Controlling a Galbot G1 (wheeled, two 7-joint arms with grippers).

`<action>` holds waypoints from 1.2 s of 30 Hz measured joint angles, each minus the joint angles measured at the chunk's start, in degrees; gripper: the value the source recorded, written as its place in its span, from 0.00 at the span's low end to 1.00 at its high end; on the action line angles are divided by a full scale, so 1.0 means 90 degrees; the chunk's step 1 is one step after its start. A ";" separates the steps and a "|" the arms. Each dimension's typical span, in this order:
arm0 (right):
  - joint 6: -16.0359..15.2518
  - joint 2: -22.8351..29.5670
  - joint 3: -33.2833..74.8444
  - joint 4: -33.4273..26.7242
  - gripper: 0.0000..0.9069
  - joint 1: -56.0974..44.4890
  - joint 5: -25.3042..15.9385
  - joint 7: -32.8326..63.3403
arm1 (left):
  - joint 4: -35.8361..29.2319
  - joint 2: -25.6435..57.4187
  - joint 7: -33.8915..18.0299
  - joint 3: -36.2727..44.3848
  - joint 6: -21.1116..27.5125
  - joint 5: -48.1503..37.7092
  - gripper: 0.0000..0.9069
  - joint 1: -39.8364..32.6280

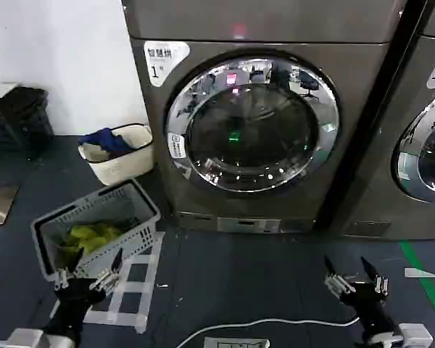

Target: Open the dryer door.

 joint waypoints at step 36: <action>0.0949 -0.2862 -0.1389 -0.1754 1.00 0.2795 0.1041 -0.0350 | -0.0044 0.0054 0.0179 0.0037 -0.0030 -0.0033 1.00 -0.0046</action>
